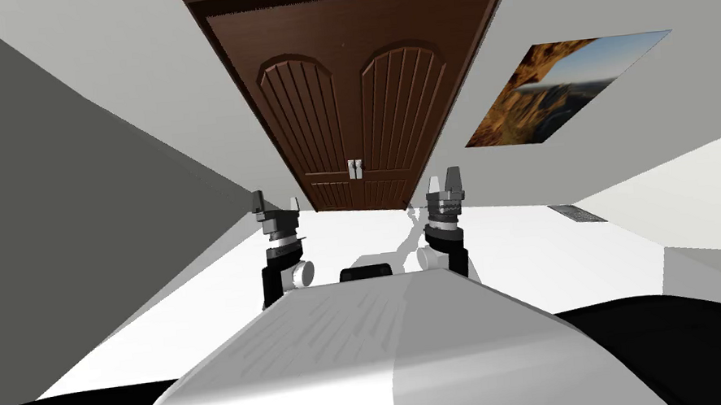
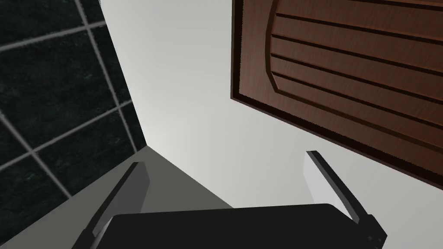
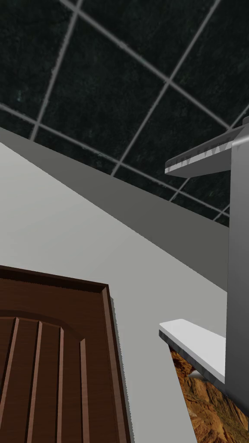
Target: Pull the door open
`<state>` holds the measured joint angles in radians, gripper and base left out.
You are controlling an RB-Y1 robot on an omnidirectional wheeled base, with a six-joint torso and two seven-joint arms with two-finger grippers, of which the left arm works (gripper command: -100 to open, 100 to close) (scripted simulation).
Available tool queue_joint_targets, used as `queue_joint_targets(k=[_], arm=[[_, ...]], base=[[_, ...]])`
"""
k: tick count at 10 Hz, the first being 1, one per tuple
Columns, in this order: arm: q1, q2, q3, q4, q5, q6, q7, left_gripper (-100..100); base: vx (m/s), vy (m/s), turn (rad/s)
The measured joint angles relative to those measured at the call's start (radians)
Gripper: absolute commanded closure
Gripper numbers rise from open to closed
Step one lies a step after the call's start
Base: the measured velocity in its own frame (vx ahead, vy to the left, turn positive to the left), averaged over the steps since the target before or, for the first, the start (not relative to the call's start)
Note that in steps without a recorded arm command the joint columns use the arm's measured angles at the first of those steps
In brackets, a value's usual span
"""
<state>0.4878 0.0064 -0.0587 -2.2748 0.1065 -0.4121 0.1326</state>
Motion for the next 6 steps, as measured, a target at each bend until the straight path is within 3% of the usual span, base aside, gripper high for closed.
queue_joint_targets(k=[3, 6], arm=[[-0.027, 0.023, 0.012, 0.050, 0.002, 0.014, 0.003, -100], [-0.047, 0.042, 0.014, 0.123, -0.001, 0.006, 0.002, -100]], base=[[0.172, -0.036, -0.041], [0.170, -0.030, -0.046]])
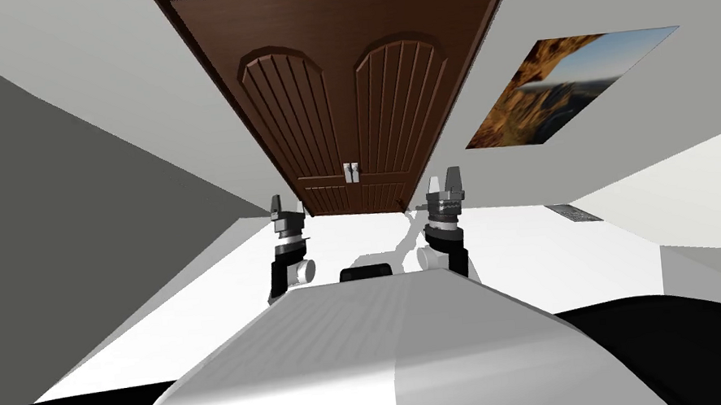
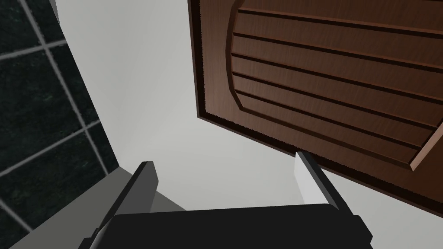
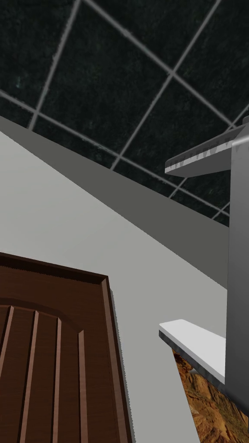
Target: Pull the door open
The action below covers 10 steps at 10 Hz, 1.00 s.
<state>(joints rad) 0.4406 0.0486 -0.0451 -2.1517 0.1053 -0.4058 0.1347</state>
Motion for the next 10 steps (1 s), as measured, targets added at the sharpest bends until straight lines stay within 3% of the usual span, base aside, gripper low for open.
queue_joint_targets(k=[5, 10], arm=[[-0.051, 0.035, 0.019, 0.109, 0.001, 0.024, 0.003, -100], [-0.088, 0.059, 0.029, 0.208, 0.000, 0.026, 0.004, -100]], base=[[0.138, -0.038, -0.053], [0.099, -0.020, -0.043]])
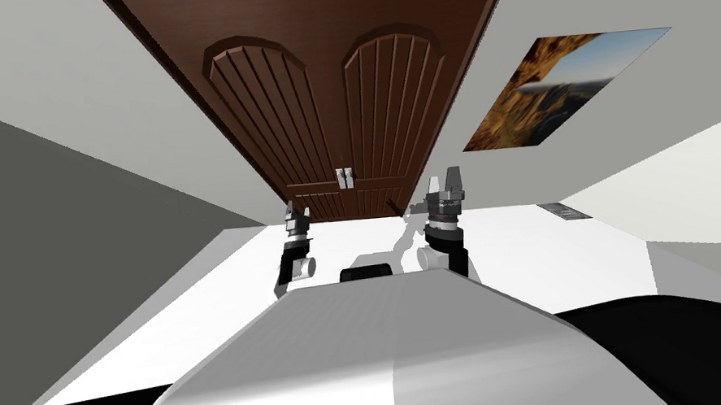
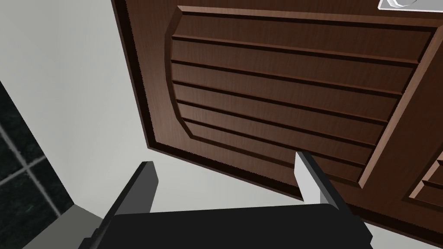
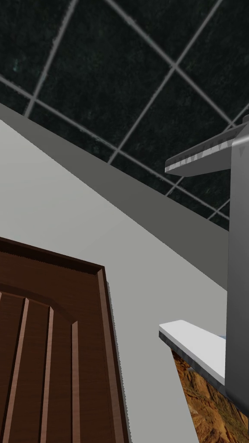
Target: Pull the door open
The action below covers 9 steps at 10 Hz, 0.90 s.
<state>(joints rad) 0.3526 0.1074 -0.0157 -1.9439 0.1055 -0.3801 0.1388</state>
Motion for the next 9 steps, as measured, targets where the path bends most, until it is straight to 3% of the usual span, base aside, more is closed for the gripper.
queue_joint_targets(k=[7, 9], arm=[[-0.062, 0.045, 0.023, 0.162, 0.002, 0.009, 0.009, -100], [-0.086, 0.049, 0.028, 0.199, 0.001, 0.021, 0.006, -100]], base=[[0.117, -0.033, -0.053], [0.108, -0.024, -0.052]])
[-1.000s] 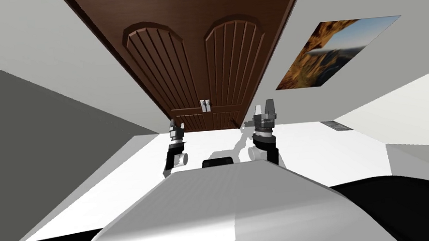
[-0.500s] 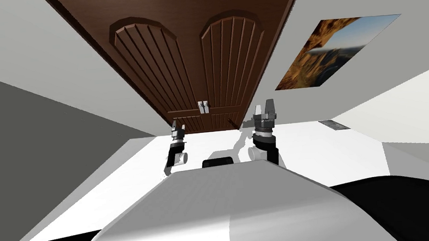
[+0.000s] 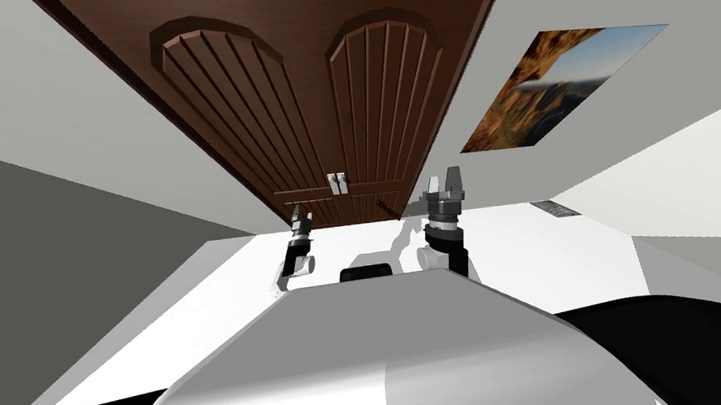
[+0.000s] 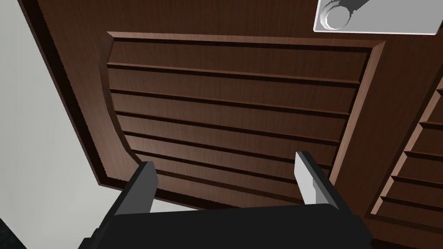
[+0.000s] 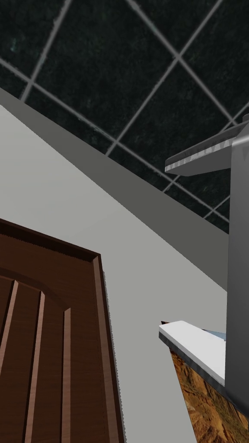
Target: Pull the door open
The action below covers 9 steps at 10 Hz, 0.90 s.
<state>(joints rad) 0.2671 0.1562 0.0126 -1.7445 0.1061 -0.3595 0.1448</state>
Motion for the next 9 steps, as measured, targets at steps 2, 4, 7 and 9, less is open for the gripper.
queue_joint_targets(k=[2, 4, 7, 9], arm=[[-0.017, 0.004, 0.003, 0.044, -0.002, 0.001, -0.003, -100], [-0.037, 0.021, 0.011, 0.093, 0.000, 0.005, 0.002, -100], [-0.064, 0.035, 0.020, 0.157, 0.000, 0.014, 0.004, -100], [-0.081, 0.046, 0.025, 0.201, 0.001, 0.012, 0.006, -100]], base=[[0.100, -0.021, -0.040], [0.145, -0.040, -0.074], [0.107, -0.015, -0.043], [0.114, -0.013, -0.057]])
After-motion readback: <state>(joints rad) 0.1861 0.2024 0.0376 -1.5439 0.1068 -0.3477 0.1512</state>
